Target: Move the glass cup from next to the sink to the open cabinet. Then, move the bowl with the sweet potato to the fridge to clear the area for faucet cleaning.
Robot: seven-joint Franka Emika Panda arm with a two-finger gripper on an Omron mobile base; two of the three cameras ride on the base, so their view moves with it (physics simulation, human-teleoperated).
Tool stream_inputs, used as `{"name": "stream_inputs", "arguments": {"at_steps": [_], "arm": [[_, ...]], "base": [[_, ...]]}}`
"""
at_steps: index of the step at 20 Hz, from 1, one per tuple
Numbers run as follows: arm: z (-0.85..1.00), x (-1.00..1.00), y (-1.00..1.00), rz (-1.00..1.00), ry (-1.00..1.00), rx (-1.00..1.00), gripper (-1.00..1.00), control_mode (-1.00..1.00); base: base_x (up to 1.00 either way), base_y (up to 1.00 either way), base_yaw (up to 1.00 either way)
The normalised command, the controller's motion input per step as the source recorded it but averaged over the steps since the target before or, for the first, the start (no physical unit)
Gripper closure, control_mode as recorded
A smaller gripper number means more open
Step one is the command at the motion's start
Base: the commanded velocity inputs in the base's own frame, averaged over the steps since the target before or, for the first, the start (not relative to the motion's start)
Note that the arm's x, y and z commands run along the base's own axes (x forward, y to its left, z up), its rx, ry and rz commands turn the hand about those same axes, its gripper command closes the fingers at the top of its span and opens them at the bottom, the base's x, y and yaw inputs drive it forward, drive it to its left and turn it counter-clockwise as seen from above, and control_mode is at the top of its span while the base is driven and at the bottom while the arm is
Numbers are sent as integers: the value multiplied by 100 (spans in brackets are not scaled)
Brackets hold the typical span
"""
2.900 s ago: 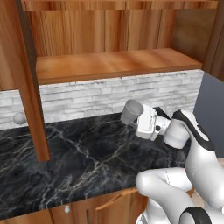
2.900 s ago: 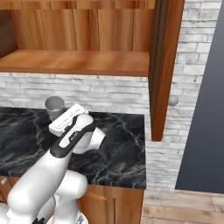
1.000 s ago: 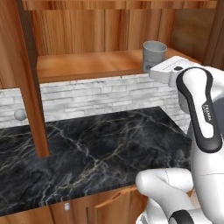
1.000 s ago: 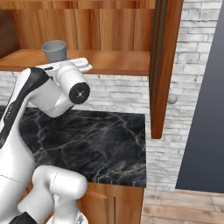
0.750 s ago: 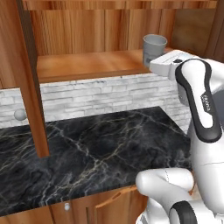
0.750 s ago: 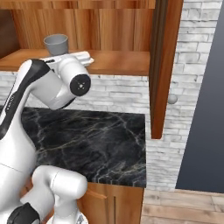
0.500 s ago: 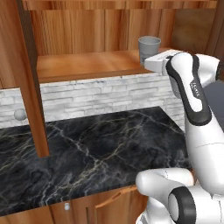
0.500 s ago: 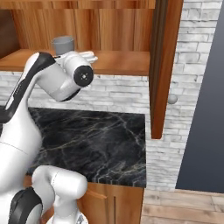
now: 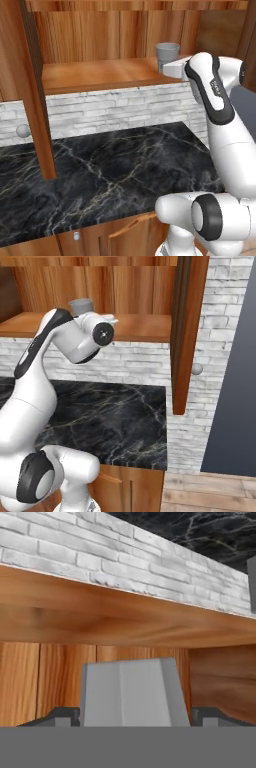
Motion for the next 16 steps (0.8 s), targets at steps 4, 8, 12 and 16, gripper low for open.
{"name": "stream_inputs", "arguments": {"at_steps": [4, 8, 12, 16], "arm": [[-5, 35, 6, -6, 1, 2, 100, -100], [-8, 85, 20, -11, 21, 0, 100, -100], [-8, 81, 10, -10, 21, 0, 100, -100], [-6, 52, 1, -7, 7, 2, 100, -100]], "base": [[0, 0, 0], [0, 0, 0], [0, 0, 0], [0, 0, 0]]}}
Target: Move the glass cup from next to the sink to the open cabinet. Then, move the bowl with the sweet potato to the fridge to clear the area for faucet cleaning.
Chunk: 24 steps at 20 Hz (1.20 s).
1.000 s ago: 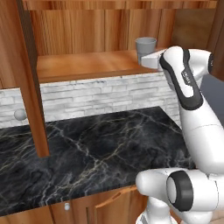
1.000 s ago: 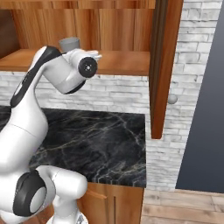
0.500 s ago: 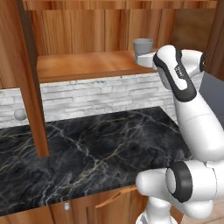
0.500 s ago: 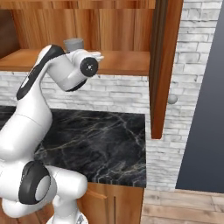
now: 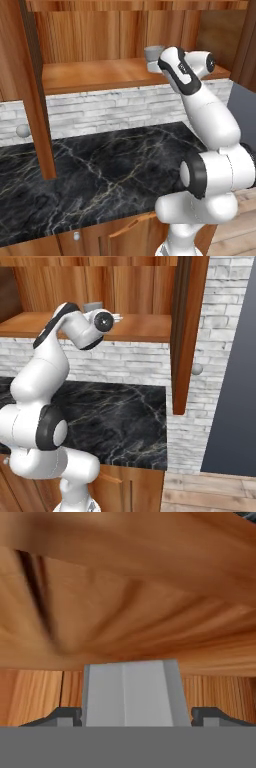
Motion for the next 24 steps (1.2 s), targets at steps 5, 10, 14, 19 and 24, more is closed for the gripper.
{"name": "stream_inputs", "arguments": {"at_steps": [5, 10, 14, 19, 24], "arm": [[-24, 8, 0, -3, 0, 17, 100, -100], [-11, 6, 0, 0, 1, 9, 100, -100], [-19, 73, 5, -7, 14, -1, 100, -100], [-4, 42, 6, -3, 11, 0, -100, -100], [-2, -10, -3, 0, 2, 0, -100, -100]], "base": [[0, 0, 0], [0, 0, 0], [0, 0, 0], [0, 0, 0], [0, 0, 0]]}}
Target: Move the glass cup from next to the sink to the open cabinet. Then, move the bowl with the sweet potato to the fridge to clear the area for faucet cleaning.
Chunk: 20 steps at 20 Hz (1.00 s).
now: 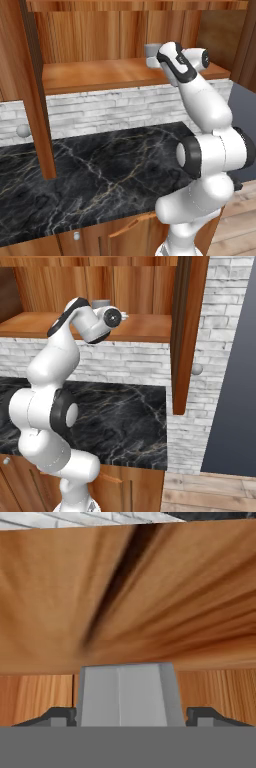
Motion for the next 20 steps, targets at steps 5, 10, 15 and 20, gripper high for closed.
{"name": "stream_inputs", "arguments": {"at_steps": [5, 10, 15, 20], "arm": [[0, -39, 0, 0, 0, 0, -100, -100], [0, -11, 0, 0, 0, 0, -100, -100], [0, -63, -9, -4, -1, 1, -100, -100], [-22, -100, -37, -16, 0, 2, -100, -100]], "base": [[0, 0, 0], [0, 0, 0], [0, 0, 0], [0, 0, 0]]}}
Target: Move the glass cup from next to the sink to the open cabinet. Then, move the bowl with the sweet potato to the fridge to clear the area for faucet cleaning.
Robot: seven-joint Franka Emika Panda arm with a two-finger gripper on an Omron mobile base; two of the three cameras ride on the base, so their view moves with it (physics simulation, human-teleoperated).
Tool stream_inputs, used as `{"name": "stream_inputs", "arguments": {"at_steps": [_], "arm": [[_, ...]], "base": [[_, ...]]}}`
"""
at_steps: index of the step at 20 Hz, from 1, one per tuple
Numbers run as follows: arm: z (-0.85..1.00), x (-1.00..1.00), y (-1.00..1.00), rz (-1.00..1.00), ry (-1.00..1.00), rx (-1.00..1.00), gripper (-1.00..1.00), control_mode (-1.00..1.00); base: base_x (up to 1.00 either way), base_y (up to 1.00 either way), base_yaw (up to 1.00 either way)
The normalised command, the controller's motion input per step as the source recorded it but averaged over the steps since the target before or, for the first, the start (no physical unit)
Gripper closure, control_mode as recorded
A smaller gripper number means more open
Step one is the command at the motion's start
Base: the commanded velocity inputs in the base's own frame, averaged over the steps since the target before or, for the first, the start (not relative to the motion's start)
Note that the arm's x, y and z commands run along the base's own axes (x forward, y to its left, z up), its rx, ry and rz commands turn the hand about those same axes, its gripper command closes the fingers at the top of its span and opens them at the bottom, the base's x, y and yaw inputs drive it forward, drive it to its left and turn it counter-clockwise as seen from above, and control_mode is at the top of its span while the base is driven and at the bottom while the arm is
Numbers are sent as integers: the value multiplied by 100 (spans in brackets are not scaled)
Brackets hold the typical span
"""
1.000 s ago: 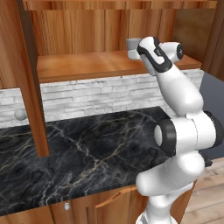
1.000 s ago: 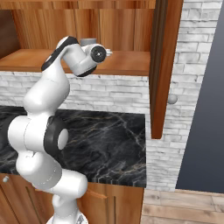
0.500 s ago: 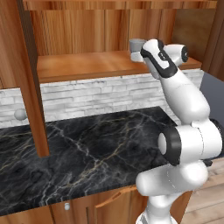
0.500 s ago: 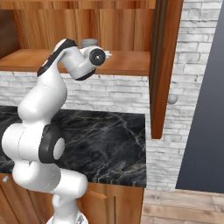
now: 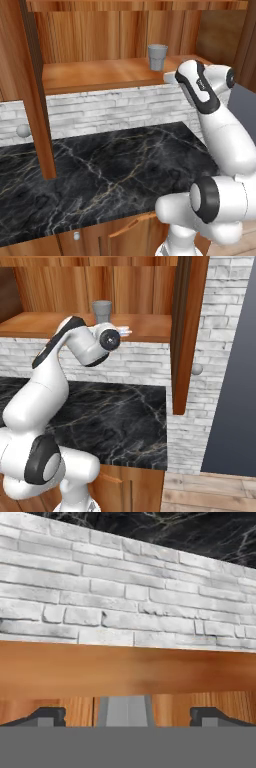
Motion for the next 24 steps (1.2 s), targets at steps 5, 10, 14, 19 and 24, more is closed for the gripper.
{"name": "stream_inputs", "arguments": {"at_steps": [5, 10, 14, 19, 24], "arm": [[-82, -100, -33, -15, -3, -5, -100, -100], [-100, -100, 0, -6, -1, -35, -100, -100], [-100, -100, -14, -20, -16, 5, -100, -100], [-2, -25, -11, -7, -4, 2, -100, -100], [41, -100, 97, 18, -27, -59, -100, -100]], "base": [[0, 0, 0], [0, 0, 0], [0, 0, 0], [0, 0, 0], [0, 0, 0]]}}
